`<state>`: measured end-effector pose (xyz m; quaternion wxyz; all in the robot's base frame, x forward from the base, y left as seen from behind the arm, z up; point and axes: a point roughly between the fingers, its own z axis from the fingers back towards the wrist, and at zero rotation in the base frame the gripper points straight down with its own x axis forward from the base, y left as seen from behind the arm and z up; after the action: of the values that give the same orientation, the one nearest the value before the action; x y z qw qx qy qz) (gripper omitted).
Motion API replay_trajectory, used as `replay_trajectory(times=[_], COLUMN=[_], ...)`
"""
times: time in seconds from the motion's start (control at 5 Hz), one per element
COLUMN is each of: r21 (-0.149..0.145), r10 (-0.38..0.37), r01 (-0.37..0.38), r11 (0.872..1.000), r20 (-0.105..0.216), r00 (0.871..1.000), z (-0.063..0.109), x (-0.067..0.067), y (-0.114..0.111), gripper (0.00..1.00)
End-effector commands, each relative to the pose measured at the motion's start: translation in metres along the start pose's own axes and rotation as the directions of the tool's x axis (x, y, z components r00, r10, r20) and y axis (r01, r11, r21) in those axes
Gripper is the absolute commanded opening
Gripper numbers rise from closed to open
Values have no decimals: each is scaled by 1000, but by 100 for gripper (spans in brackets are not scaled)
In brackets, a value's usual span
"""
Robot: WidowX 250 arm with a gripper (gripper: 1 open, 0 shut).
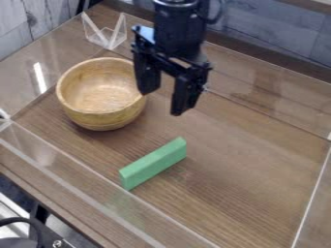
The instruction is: Put green stick into wooden bowl
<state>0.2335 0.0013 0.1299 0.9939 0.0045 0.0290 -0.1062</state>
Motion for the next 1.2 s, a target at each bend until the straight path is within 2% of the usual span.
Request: replay_trajectory(times=[0.0, 0.2, 0.4, 0.6, 0.8, 1.0], r21=[20, 35, 39, 43, 50, 46], r10=[-49, -42, -31, -83, -124, -110], r01=[48, 40, 27, 78, 118, 104], r11=[999, 999, 999, 996, 992, 993], r20=[57, 85, 103, 115, 142, 163], r00=[997, 996, 994, 990, 982, 980], z=[8, -6, -24, -28, -28, -39], x=[-15, -22, -24, -35, -43, -41], y=[3, 10, 17, 21, 23, 17], gripper=[100, 100, 100, 100, 100, 100])
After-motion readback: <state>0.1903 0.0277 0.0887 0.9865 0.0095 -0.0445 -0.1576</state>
